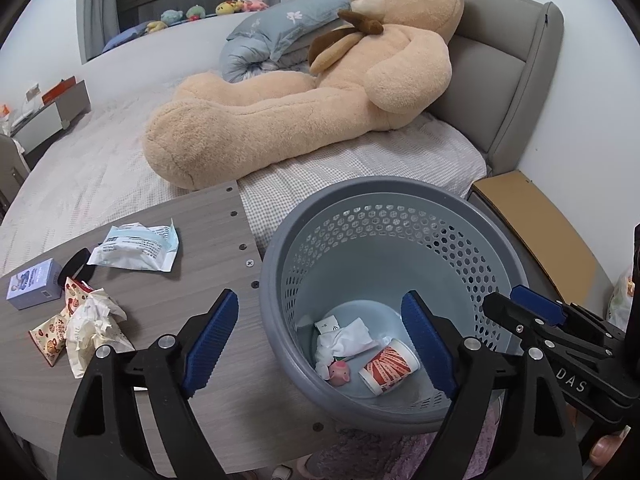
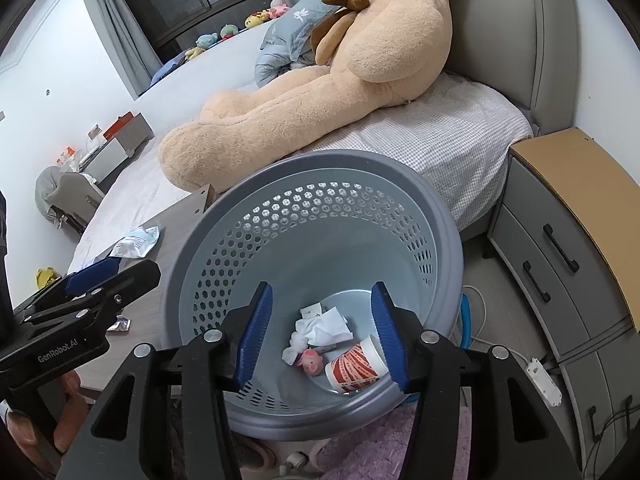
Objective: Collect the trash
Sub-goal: 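Move both tools back toward the card pack and crumpled tissues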
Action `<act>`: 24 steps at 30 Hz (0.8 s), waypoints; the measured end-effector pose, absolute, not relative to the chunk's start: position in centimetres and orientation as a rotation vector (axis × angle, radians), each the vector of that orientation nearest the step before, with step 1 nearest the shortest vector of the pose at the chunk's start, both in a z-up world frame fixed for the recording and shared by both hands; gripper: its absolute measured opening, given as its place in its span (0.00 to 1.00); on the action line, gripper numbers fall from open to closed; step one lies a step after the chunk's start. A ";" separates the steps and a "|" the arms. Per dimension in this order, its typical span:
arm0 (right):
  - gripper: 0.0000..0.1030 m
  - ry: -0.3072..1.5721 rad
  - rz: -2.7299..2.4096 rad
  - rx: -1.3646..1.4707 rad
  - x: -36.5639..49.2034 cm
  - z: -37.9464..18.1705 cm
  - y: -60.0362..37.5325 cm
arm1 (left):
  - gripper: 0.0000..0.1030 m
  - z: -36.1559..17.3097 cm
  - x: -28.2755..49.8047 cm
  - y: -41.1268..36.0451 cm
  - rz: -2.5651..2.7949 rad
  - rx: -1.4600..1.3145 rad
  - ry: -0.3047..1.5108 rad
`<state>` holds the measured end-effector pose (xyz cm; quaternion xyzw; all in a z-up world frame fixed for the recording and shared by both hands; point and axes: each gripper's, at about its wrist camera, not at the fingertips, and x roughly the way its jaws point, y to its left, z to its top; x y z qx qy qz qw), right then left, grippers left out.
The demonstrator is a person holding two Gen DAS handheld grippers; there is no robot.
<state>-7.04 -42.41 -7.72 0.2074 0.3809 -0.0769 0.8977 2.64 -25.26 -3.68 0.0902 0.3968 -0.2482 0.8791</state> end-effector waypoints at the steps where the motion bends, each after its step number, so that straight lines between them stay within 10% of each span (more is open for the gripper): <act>1: 0.50 0.787 -0.159 0.428 -7.1 -7.6 -42.3 | 0.81 -3.5 2.5 -25.1 -0.515 0.187 0.823; 24: 0.59 0.771 -0.084 0.369 -8.1 -6.5 -34.4 | 0.86 -2.7 0.4 -15.0 -0.394 0.135 0.749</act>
